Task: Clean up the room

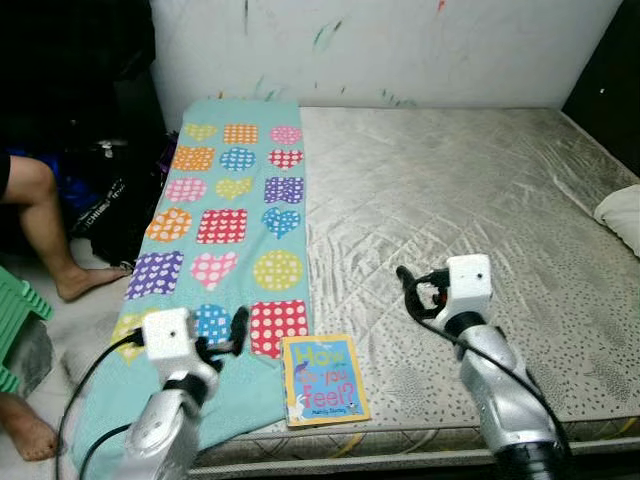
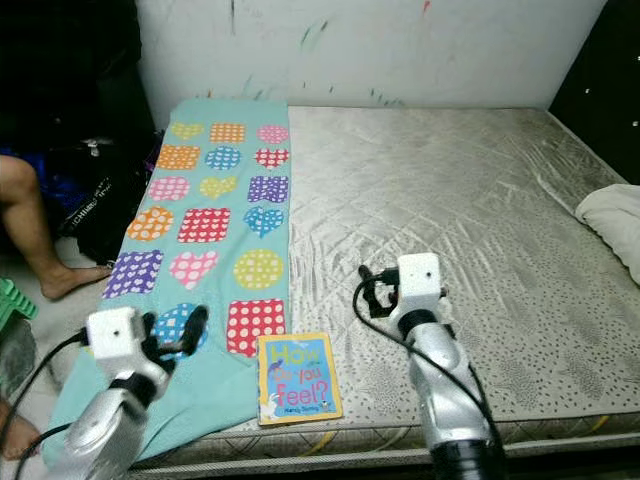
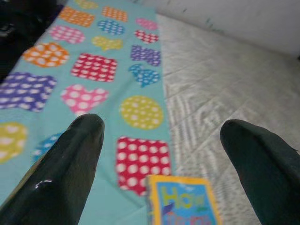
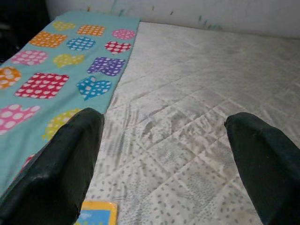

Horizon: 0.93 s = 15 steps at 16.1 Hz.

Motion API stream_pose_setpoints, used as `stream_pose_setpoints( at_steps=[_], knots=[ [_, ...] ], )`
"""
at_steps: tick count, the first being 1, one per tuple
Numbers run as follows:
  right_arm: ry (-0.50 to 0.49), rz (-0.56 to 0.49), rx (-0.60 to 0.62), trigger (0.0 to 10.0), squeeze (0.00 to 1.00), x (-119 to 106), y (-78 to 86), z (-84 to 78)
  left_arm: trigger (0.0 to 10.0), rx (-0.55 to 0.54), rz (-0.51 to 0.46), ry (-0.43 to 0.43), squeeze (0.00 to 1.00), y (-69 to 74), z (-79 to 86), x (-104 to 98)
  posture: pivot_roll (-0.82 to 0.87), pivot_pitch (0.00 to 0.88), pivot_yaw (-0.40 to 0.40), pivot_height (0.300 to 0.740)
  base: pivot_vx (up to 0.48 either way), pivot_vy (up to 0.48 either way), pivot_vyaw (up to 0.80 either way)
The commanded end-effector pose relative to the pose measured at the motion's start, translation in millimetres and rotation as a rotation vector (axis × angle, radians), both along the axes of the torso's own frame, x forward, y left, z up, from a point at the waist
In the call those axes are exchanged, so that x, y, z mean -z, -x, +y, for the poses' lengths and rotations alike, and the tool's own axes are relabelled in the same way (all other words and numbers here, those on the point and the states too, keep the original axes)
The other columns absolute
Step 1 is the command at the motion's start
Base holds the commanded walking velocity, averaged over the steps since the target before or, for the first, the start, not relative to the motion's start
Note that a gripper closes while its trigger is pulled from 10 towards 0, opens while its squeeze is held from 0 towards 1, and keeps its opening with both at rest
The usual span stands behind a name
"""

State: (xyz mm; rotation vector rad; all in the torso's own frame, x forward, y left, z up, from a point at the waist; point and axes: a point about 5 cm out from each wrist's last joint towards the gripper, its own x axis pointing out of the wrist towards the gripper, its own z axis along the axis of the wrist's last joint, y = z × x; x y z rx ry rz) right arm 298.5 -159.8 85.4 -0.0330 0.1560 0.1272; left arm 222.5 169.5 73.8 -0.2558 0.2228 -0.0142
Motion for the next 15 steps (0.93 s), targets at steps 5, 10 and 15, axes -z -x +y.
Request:
stream_pose_setpoints(
  at_steps=[5,10,15],
  knots=[
    [0.123,-0.003,0.126,10.0,0.0,2,21.8,-27.7,10.0,-0.112,-0.046,-0.141,0.0,16.3,34.8,-11,-0.05,0.006,-0.023,0.74,0.0,0.0,0.0],
    [0.2,-0.004,0.139,10.0,0.0,1,46.6,-56.0,10.0,-0.118,-0.056,-0.192,0.0,42.1,39.0,-17,-0.05,0.007,-0.026,0.74,0.0,0.0,0.0],
    [0.217,-0.088,0.087,10.0,0.0,-8,36.9,-45.3,10.0,-0.078,-0.068,-0.234,0.0,38.7,40.3,-16,-0.04,0.0,-0.03,0.74,0.0,0.0,0.0]
  ],
)
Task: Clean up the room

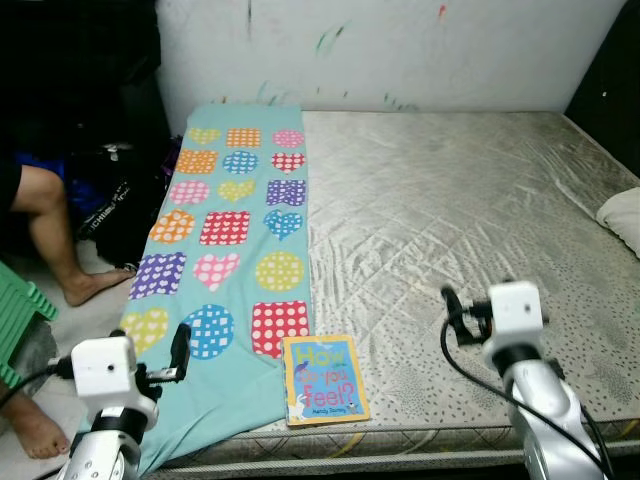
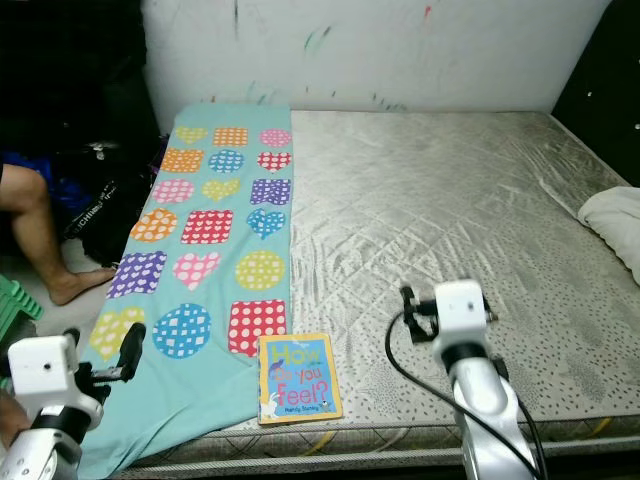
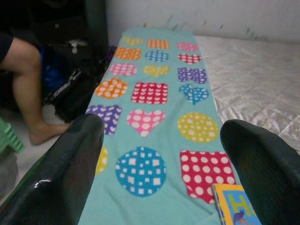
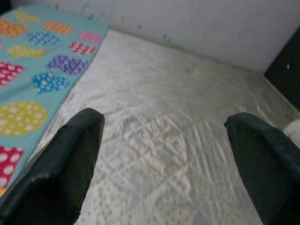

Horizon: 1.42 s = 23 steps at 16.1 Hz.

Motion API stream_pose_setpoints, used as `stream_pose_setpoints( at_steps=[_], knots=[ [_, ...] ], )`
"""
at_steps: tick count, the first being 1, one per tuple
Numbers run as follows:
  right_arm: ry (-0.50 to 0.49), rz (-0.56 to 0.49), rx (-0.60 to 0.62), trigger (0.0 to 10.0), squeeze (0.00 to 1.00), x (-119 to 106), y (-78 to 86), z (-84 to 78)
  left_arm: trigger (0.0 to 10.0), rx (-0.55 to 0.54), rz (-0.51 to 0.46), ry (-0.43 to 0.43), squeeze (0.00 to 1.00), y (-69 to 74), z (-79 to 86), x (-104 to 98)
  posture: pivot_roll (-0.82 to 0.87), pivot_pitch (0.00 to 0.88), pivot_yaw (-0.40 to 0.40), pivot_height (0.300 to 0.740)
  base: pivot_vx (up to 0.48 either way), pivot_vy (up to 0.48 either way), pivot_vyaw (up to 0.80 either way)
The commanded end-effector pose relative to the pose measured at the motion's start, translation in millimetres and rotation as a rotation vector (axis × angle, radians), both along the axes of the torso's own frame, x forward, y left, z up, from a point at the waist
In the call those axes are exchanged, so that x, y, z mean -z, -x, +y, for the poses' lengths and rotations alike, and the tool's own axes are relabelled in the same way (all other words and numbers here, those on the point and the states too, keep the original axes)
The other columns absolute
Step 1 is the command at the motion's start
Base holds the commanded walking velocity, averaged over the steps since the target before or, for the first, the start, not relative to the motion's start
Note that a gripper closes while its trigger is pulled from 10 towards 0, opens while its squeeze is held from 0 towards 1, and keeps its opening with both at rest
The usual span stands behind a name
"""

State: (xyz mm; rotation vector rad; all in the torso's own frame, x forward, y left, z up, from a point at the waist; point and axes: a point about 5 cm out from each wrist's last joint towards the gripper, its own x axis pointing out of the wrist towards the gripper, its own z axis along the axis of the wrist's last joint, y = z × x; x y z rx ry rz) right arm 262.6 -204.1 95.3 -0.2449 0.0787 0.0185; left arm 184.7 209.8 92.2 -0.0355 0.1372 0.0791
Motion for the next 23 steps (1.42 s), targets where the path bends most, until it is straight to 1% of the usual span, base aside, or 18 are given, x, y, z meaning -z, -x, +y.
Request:
stream_pose_setpoints(
  at_steps=[1,3,4,5,6,8,10,11,12,13,14,15,16,17,18,20,21,23],
  knots=[
    [0.012,0.02,0.002,10.0,0.0,2,0.9,-4.4,10.0,0.017,0.01,-0.022,0.0,1.0,0.9,1,-0.04,0.0,-0.029,0.74,0.0,0.0,0.0],
    [0.051,0.031,-0.011,10.0,0.0,2,4.4,-8.3,10.0,0.048,0.019,-0.044,0.0,2.1,-0.6,-2,-0.05,0.0,-0.031,0.74,0.0,0.0,0.0],
    [0.071,0.033,-0.02,10.0,0.0,2,6.6,-8.9,10.0,0.061,0.019,-0.055,0.0,2.6,-3.9,-5,-0.04,0.0,-0.033,0.74,0.0,0.0,0.0],
    [0.073,0.028,-0.068,10.0,0.0,-3,9.5,-3.4,10.0,0.081,0.03,-0.046,0.0,1.7,-15.0,-8,-0.04,0.0,-0.036,0.74,0.0,0.0,0.0],
    [0.068,0.024,-0.077,10.0,0.0,-4,9.4,-1.6,10.0,0.083,0.033,-0.046,0.0,0.9,-17.3,-9,-0.04,0.0,-0.036,0.74,0.0,0.0,0.0],
    [0.046,-0.024,-0.086,10.0,0.0,-14,2.7,5.5,10.0,0.103,-0.003,-0.011,0.0,-7.7,-28.1,-18,-0.05,0.0,-0.036,0.74,0.0,0.0,0.0],
    [-0.015,0.032,-0.102,10.0,0.0,-9,-0.7,12.0,10.0,0.099,-0.014,0.008,0.0,-13.0,-32.6,-14,-0.05,0.0,-0.037,0.74,0.0,0.0,0.0],
    [-0.035,0.071,-0.114,10.0,0.0,-3,1.2,14.3,10.0,0.088,-0.002,0.023,0.0,-12.1,-32.0,-9,-0.05,0.0,-0.038,0.74,0.0,0.0,0.0],
    [-0.046,0.146,-0.13,10.0,0.0,10,10.2,14.6,10.0,0.072,0.049,0.056,0.0,-5.5,-27.9,2,-0.05,0.0,-0.04,0.74,0.0,0.0,0.0],
    [-0.048,0.176,-0.134,10.0,0.0,15,13.2,13.1,10.0,0.059,0.071,0.063,0.0,-3.1,-24.8,6,-0.05,0.0,-0.04,0.74,0.0,0.0,0.0],
    [-0.053,0.2,-0.129,10.0,0.0,18,15.3,10.6,10.0,0.026,0.109,0.1,0.0,-0.6,-20.1,12,-0.05,0.0,-0.04,0.74,0.0,0.0,0.0],
    [-0.058,0.222,-0.124,10.0,0.0,21,15.3,8.7,10.0,-0.033,0.179,0.168,0.0,1.7,-12.5,25,-0.05,0.0,-0.039,0.74,0.0,0.0,0.0],
    [-0.058,0.216,-0.123,10.0,0.0,20,14.5,8.1,10.0,-0.05,0.168,0.181,0.0,0.8,-9.3,24,-0.05,0.0,-0.039,0.74,0.0,0.0,0.0],
    [-0.065,0.201,-0.12,10.0,0.0,19,12.8,7.7,10.0,-0.034,0.148,0.151,0.0,-0.8,-8.1,22,-0.05,0.0,-0.039,0.74,0.0,0.0,0.0],
    [-0.072,0.199,-0.121,10.0,0.0,18,12.1,7.9,10.0,-0.026,0.135,0.147,0.0,-1.1,-9.3,20,-0.05,0.0,-0.04,0.74,0.0,0.0,0.0],
    [-0.078,0.2,-0.131,10.0,0.0,19,10.6,10.2,10.0,0.006,0.12,0.105,0.0,-2.4,-14.4,15,-0.04,0.0,-0.043,0.74,0.0,0.0,0.0],
    [-0.076,0.201,-0.135,10.0,0.0,19,10.1,11.0,10.0,0.018,0.113,0.098,0.0,-2.9,-16.3,13,-0.04,0.0,-0.045,0.74,0.0,0.0,0.0],
    [-0.072,0.196,-0.134,10.0,0.0,18,8.0,11.5,10.0,0.035,0.103,0.11,0.0,-2.8,-18.8,13,-0.04,0.0,-0.047,0.74,0.0,0.0,0.0]
  ],
)
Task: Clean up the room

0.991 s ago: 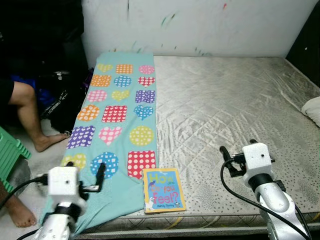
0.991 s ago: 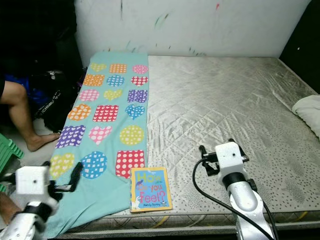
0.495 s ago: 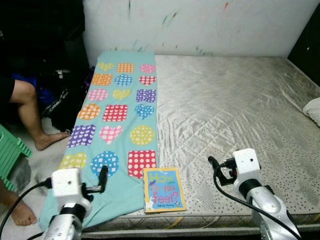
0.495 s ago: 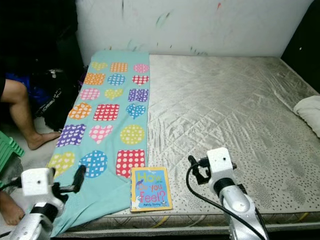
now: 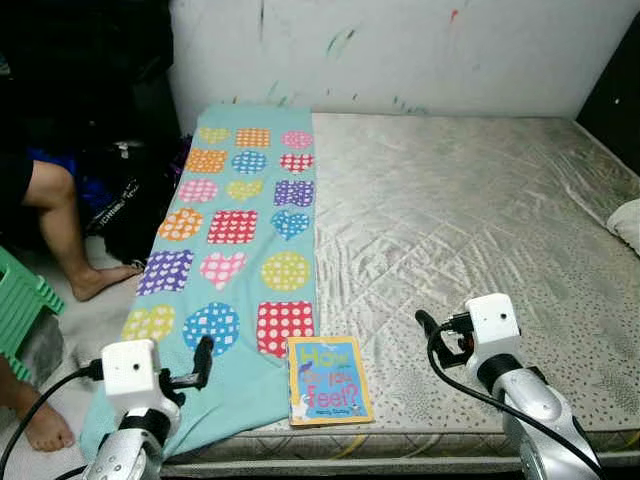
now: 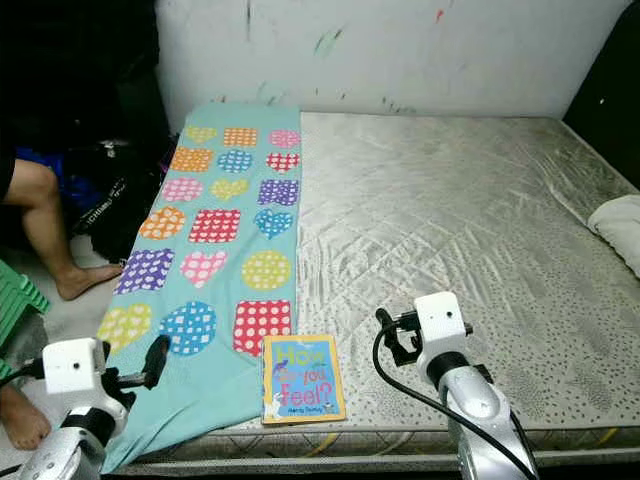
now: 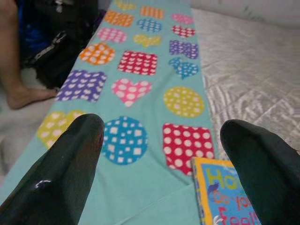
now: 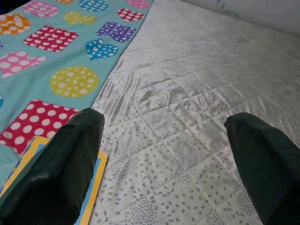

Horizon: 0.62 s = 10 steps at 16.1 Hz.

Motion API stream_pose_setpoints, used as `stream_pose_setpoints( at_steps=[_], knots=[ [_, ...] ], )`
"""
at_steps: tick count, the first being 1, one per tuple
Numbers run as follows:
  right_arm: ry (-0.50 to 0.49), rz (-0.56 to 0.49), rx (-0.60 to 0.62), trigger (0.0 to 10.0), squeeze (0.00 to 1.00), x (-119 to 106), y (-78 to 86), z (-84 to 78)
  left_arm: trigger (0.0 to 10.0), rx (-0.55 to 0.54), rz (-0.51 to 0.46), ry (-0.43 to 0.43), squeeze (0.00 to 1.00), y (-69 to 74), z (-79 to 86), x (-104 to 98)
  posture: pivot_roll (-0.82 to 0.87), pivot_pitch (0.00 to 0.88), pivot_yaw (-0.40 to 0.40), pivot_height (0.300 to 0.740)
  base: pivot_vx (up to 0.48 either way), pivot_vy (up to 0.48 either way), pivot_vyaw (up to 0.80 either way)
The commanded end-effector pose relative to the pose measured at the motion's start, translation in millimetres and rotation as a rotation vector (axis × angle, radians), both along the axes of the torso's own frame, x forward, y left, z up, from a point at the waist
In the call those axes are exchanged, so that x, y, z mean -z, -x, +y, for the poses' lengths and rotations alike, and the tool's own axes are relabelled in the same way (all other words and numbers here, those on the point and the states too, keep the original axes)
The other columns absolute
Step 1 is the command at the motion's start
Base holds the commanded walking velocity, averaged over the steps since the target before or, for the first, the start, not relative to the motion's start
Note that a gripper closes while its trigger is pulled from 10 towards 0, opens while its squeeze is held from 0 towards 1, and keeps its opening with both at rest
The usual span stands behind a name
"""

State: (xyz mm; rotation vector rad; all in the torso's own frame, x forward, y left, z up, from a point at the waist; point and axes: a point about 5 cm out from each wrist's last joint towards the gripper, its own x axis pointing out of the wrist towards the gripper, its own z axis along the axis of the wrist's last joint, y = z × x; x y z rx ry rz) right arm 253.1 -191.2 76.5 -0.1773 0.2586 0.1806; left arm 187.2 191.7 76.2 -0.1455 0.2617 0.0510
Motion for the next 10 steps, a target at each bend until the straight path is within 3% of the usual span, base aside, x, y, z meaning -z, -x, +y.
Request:
stream_pose_setpoints(
  at_steps=[1,10],
  knots=[
    [0.001,-0.007,0.007,10.0,0.0,-1.1,-2.3,-1.9,10.0,0.009,-0.018,-0.002,0.0,-0.3,-0.3,-2.9,-0.04,0.0,-0.049,0.74,0.0,0.0,0.0],
    [0.008,-0.009,0.008,10.0,0.0,-0.3,-3.2,-1.9,10.0,0.066,-0.005,0.014,0.0,0.1,-5.7,-0.1,-0.05,0.0,-0.045,0.74,0.0,0.0,0.0]
  ],
)
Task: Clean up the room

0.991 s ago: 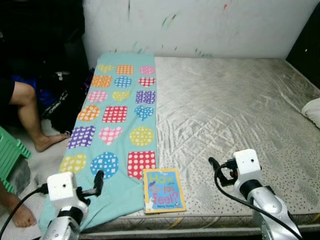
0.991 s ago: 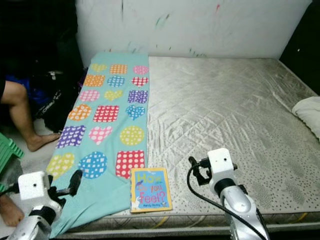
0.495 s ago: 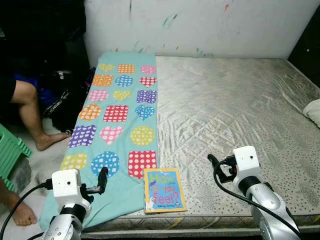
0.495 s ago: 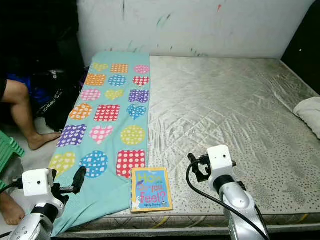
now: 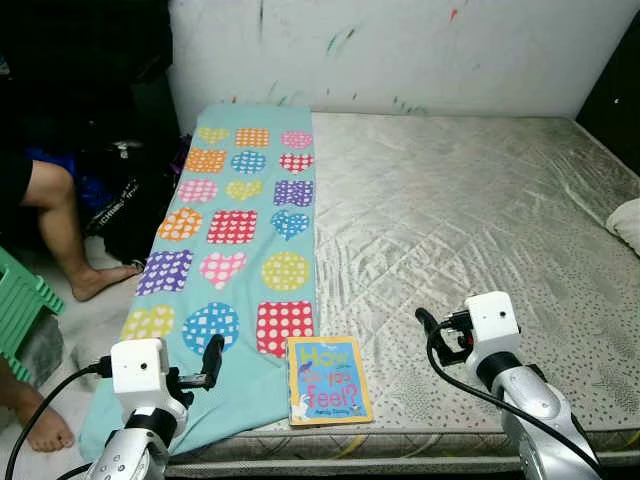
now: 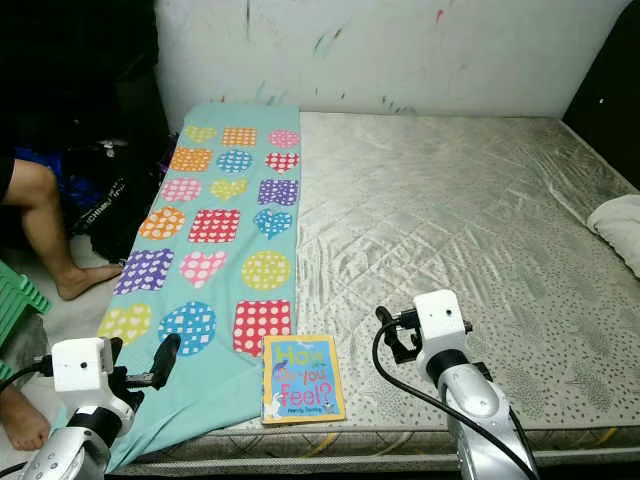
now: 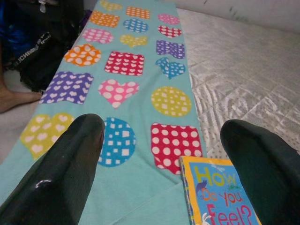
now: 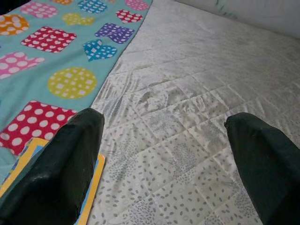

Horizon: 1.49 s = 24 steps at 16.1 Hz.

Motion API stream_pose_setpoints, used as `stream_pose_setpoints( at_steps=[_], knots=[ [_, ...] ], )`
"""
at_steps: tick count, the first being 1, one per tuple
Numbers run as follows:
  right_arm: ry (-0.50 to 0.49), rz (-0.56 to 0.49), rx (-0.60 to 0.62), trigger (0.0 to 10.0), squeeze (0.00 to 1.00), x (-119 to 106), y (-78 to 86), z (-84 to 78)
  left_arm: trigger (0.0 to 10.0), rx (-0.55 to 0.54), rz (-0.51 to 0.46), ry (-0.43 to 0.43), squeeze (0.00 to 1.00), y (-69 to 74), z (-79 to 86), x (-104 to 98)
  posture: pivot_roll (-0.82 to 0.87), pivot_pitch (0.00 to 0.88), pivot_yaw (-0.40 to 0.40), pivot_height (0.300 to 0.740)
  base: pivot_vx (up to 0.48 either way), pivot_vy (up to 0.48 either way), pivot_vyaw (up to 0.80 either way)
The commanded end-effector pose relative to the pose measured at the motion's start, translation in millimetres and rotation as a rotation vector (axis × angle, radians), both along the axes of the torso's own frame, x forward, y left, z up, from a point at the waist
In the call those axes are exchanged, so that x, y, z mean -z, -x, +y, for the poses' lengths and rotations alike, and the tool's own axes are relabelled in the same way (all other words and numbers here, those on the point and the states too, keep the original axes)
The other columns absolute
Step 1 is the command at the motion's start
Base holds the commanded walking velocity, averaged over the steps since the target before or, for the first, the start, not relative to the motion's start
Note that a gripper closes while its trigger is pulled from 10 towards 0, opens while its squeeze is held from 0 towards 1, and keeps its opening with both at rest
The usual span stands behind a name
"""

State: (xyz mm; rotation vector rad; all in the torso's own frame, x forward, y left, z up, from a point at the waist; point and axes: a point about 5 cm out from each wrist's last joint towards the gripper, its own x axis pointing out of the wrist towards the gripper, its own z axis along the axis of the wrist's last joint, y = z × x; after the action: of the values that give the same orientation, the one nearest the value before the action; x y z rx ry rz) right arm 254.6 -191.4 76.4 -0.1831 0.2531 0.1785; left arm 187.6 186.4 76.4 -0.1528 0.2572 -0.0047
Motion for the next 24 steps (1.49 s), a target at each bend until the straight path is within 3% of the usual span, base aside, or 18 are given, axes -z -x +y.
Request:
stream_pose_setpoints(
  at_steps=[1,12,24],
  knots=[
    [0.002,-0.003,0.005,10.0,0.0,0,-1.4,-1.3,10.0,0.017,0.003,-0.001,0.0,0.6,-0.5,0,-0.05,0.0,-0.043,0.74,0.0,0.0,0.0],
    [-0.018,0.013,-0.009,10.0,0.0,-1,11.5,-1.0,10.0,0.027,0.01,0.004,0.0,3.0,-2.4,-2,-0.06,0.02,-0.04,0.723,0.0,0.0,0.0],
    [-0.043,0.017,-0.009,10.0,0.0,-1,11.8,2.3,10.0,0.037,0.017,-0.012,0.0,1.0,-0.3,-3,-0.06,0.036,-0.03,0.719,0.0,0.0,0.0]
  ],
)
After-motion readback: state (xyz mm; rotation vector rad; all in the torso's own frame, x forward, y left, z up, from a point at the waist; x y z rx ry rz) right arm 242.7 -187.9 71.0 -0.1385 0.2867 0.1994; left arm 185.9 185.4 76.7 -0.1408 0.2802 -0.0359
